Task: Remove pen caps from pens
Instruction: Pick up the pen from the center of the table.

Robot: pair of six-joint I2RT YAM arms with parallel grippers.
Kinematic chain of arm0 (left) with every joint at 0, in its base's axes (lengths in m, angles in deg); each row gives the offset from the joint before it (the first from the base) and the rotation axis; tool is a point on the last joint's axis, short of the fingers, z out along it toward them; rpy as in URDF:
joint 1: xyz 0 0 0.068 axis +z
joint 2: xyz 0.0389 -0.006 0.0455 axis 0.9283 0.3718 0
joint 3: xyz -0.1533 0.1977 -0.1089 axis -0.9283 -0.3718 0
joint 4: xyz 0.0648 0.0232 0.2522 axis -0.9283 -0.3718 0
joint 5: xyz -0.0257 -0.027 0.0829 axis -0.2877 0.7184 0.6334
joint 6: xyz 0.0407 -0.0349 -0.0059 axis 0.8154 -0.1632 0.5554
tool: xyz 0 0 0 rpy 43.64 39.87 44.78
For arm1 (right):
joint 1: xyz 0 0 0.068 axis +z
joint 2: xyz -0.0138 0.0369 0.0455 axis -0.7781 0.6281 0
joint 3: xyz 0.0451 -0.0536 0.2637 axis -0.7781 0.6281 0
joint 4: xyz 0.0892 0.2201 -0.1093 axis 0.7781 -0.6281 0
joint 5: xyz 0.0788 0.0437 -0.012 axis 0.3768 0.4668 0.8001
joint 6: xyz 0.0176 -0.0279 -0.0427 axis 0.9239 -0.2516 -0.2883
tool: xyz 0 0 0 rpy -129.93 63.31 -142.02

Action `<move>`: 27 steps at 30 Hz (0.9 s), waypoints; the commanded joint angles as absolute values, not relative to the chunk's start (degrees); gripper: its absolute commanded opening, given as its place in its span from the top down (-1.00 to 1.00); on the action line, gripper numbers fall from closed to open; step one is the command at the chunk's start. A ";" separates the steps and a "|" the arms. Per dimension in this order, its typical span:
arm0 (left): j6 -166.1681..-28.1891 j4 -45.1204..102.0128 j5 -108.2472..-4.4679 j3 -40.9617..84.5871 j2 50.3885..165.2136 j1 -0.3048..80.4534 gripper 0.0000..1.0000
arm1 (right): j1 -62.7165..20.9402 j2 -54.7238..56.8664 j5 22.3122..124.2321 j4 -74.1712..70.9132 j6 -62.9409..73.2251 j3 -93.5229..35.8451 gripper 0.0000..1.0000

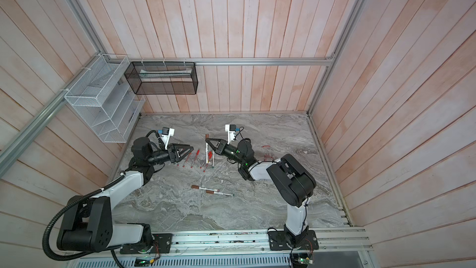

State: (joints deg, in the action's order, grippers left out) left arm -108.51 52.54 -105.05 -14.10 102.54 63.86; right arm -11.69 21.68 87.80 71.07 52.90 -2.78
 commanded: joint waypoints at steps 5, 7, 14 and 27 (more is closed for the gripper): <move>-108.70 54.04 -106.59 -13.21 104.74 60.23 -0.58 | -9.80 25.84 90.03 86.75 62.36 -5.34 1.00; -108.45 53.22 -106.24 -12.65 104.97 59.74 -0.55 | -9.06 26.10 89.71 85.06 61.74 -5.84 1.00; -109.25 54.20 -105.96 -12.77 105.00 59.12 -0.36 | -7.42 26.11 89.52 81.87 59.38 -7.09 1.00; -108.32 52.92 -106.02 -12.38 105.14 58.24 0.47 | -6.18 25.79 89.24 78.73 56.81 -8.28 1.00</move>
State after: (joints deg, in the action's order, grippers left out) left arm -109.56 52.82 -106.80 -12.92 104.58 58.39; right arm -7.10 25.96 88.54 77.93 58.21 -7.02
